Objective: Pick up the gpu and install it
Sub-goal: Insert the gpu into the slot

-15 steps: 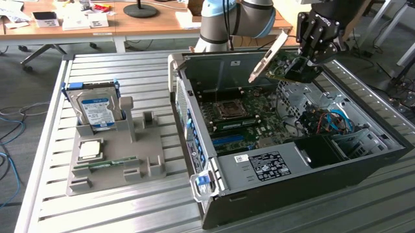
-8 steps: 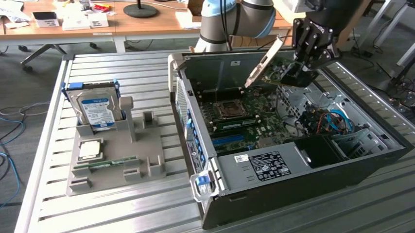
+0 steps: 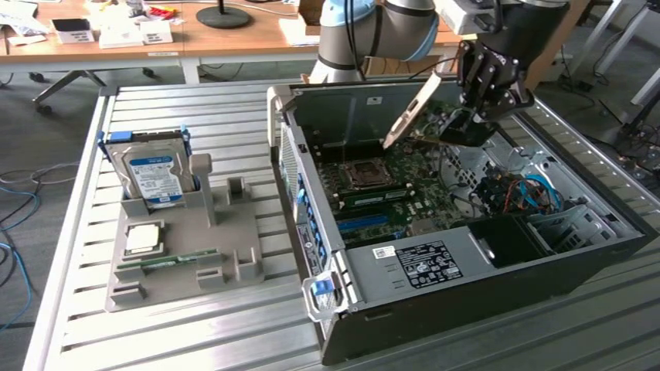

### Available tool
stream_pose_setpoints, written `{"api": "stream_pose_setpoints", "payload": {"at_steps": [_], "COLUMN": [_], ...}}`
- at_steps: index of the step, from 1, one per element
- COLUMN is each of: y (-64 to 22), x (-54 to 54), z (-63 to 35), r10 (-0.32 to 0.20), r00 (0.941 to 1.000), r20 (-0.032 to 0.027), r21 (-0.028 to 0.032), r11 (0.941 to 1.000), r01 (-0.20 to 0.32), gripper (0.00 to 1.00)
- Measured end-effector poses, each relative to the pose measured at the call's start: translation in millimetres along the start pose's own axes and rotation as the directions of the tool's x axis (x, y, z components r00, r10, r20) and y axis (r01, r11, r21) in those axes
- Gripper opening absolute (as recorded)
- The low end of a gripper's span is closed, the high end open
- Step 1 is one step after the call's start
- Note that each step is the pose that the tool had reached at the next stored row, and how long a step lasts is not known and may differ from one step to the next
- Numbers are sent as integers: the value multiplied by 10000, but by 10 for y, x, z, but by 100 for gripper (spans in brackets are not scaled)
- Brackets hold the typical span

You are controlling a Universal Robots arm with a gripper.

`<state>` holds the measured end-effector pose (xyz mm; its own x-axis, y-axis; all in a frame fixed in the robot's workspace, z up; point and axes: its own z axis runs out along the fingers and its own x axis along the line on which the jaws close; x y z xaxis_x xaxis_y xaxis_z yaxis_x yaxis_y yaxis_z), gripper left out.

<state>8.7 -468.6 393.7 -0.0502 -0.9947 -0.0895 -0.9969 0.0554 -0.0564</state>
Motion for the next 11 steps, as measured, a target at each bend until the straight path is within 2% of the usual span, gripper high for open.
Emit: {"api": "stream_pose_setpoints", "payload": {"at_steps": [5, 10, 11], "y": [44, 55, 68], "x": [10, 12, 13], "z": [83, 98, 107], "r10": [-13, -15, -17], "r00": [10000, 10000, 10000], "r20": [6, 17, 27], "r21": [17, 31, 53], "r11": [10000, 10000, 10000], "r01": [13, 15, 17], "gripper": [27, 27, 27]}}
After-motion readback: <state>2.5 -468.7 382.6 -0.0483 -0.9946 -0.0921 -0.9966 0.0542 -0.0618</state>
